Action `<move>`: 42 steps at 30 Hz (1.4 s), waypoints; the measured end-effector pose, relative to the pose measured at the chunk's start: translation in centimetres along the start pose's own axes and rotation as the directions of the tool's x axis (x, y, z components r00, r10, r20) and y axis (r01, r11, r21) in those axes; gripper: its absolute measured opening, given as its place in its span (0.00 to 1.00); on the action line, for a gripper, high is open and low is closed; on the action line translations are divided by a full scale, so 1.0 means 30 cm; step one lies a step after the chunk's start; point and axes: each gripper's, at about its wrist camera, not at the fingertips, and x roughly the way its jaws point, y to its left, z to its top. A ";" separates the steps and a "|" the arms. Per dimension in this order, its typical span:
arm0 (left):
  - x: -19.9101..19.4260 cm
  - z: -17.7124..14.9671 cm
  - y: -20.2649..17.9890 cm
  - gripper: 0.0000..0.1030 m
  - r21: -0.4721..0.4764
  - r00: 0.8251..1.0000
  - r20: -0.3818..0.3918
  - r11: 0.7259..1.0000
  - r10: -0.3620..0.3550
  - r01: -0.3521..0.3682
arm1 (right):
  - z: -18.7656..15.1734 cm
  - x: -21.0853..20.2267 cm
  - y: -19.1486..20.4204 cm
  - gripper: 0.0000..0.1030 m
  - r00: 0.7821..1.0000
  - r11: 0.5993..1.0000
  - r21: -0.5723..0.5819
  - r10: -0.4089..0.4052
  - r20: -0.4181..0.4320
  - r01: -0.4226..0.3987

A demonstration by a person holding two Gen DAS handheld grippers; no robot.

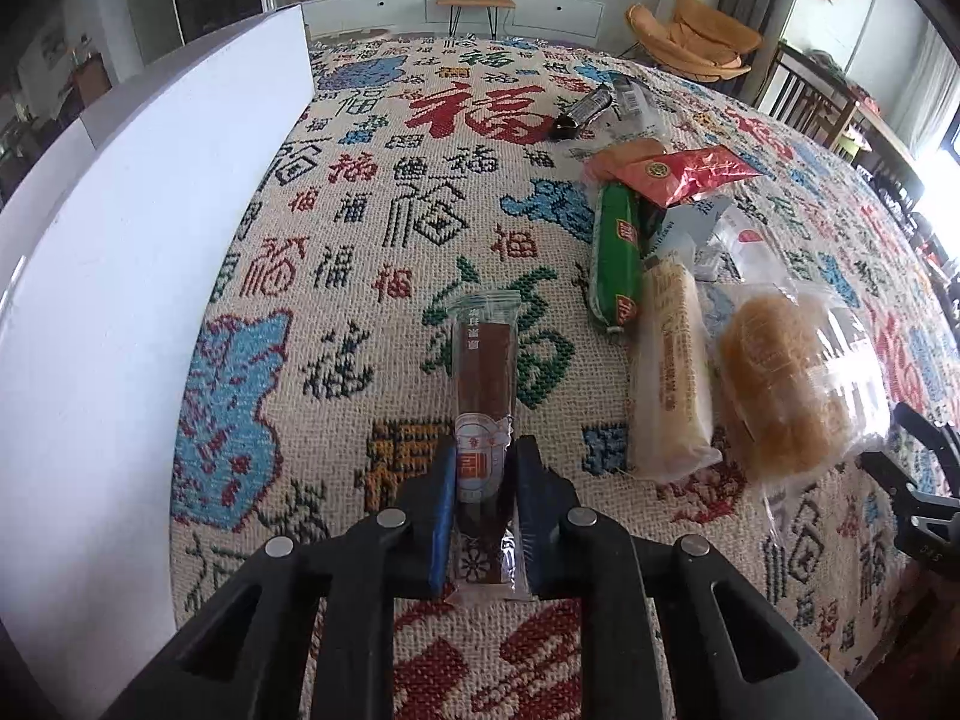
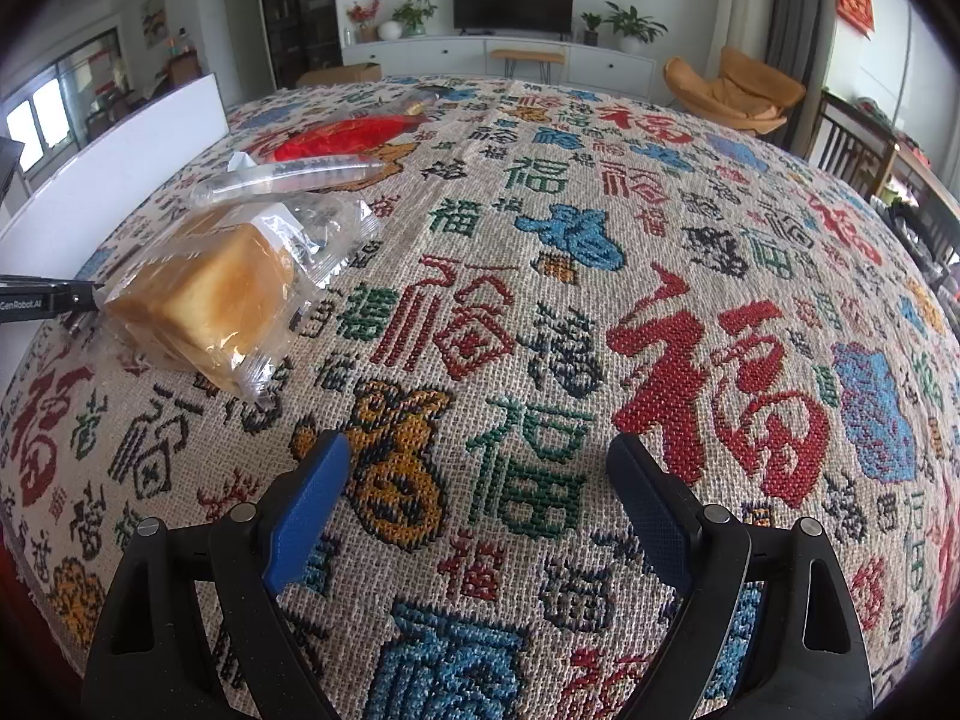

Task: Organize snacks
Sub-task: 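Grasp the brown wrapped stick snack with the left tool while the right tool grasps the clear tube snack, then carry both snacks over the white box and open both tools to drop them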

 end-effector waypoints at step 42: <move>-0.240 -0.231 0.037 0.17 -0.097 0.956 0.220 0.971 -0.192 0.217 | 0.452 0.235 0.082 0.19 0.849 0.626 0.665 0.529 0.022 -0.407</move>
